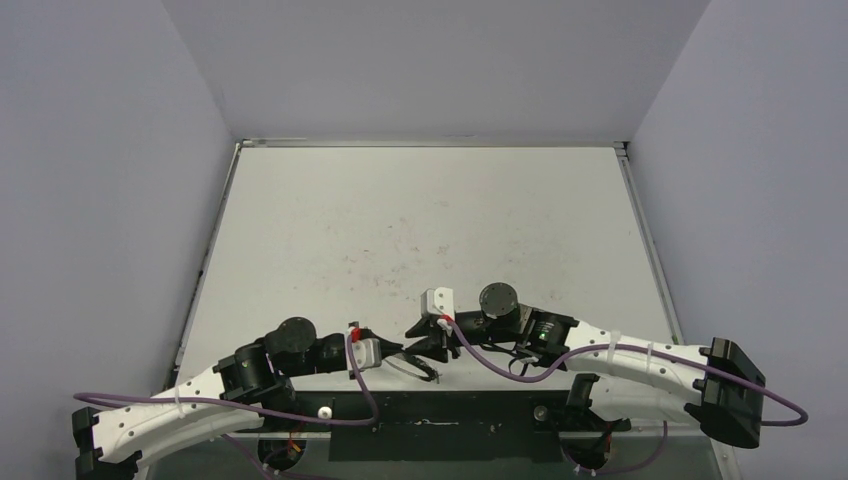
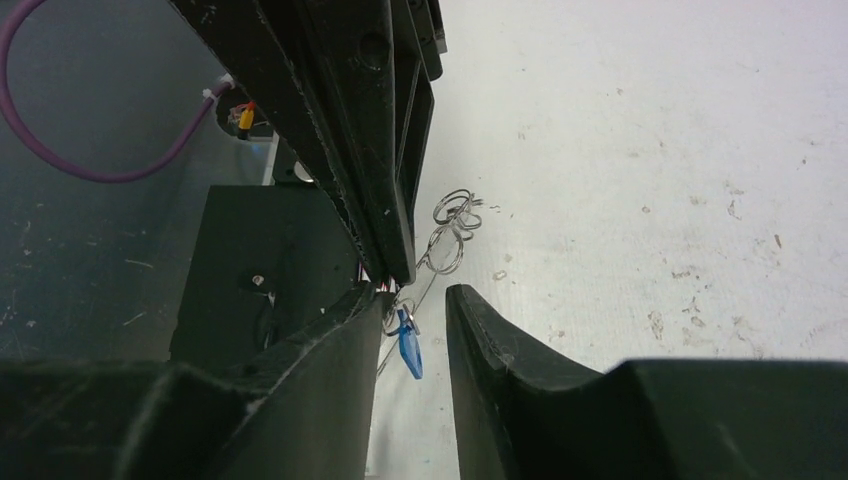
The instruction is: Put the keys on the keyring
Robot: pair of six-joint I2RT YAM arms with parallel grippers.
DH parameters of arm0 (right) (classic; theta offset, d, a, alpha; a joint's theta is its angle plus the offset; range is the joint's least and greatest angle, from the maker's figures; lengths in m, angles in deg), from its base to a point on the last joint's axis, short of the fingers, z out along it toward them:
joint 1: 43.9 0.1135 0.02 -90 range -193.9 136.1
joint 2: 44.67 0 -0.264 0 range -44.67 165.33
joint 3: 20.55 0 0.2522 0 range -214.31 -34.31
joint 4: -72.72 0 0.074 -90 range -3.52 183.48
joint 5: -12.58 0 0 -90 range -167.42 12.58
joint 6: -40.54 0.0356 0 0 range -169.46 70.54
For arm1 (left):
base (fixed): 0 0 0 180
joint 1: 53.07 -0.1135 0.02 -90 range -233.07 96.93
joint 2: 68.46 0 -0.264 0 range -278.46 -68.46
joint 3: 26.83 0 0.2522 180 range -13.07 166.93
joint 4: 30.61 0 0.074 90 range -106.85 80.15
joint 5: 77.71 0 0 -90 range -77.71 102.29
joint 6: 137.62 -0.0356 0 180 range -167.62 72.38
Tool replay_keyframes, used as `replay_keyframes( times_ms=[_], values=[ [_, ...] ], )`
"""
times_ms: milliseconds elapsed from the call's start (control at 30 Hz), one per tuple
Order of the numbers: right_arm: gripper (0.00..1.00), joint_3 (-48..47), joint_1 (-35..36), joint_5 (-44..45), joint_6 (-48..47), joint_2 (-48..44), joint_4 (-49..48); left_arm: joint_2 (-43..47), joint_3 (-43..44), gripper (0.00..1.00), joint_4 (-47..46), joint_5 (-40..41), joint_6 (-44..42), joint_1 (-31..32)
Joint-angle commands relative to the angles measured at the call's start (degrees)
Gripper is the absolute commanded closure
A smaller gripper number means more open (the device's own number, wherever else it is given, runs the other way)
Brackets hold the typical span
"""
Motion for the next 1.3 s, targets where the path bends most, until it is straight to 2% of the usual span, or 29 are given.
replay_keyframes(
  times_ms=[0,100,300,500,633,800,1033,1133,1267],
  values=[
    [0.66,-1.3,0.4,-0.6,-2.5,0.1,2.9,0.5,1.3,1.00,-5.5,0.1,0.2,0.1],
    [0.63,-0.9,0.5,-0.5,-3.8,-1.7,3.5,0.1,1.5,1.00,-4.6,-0.4,0.1,0.1],
    [0.64,-1.0,0.5,-0.9,-5.8,-1.8,5.4,-0.9,1.4,1.00,-5.3,-1.1,0.0,0.1],
    [0.66,-0.9,0.5,-2.0,-3.8,0.5,2.1,-1.7,1.2,1.00,-6.6,-1.5,0.0,0.1],
    [0.77,-1.1,0.4,-2.0,-3.1,2.1,0.5,-1.9,1.1,1.00,-6.8,-1.8,0.2,0.1],
    [1.00,-2.1,0.4,-1.9,-4.2,2.6,2.5,-0.9,1.0,1.00,-6.3,-1.6,0.3,0.1],
    [1.00,-4.4,0.4,-1.4,-6.3,-0.1,8.9,0.0,1.1,1.00,-3.4,-0.6,0.0,0.1],
    [1.00,-7.3,0.5,-1.3,-7.6,0.0,15.6,-0.5,2.2,0.85,-1.1,-0.4,-0.8,0.1],
    [1.00,-12.8,0.4,-1.3,-8.4,2.5,25.5,-2.1,4.1,0.71,1.6,-0.2,-2.4,0.1]
  ],
)
